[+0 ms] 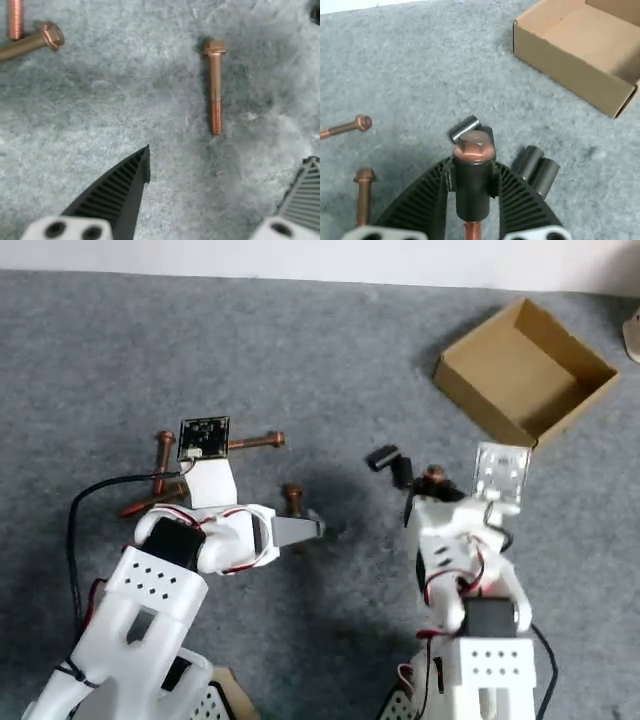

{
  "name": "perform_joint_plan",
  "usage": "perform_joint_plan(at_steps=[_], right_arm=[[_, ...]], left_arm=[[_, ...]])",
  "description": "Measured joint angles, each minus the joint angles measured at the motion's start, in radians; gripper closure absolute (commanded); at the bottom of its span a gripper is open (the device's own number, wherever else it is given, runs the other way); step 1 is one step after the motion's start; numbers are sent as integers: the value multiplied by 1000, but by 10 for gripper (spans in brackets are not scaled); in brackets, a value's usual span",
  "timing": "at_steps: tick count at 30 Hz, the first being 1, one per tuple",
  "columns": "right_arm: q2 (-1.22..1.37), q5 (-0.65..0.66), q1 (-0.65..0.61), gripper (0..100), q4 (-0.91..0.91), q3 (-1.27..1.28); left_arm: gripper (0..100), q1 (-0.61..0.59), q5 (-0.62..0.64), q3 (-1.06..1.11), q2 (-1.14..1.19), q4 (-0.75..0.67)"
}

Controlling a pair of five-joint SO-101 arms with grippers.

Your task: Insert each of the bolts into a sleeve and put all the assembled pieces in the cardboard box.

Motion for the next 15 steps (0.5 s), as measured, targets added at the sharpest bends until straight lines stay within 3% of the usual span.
perform_joint_plan(at_steps=[15], right_arm=[[549, -8, 118, 994, 0, -480]], left_arm=[[586, 3, 0, 0, 0, 0]])
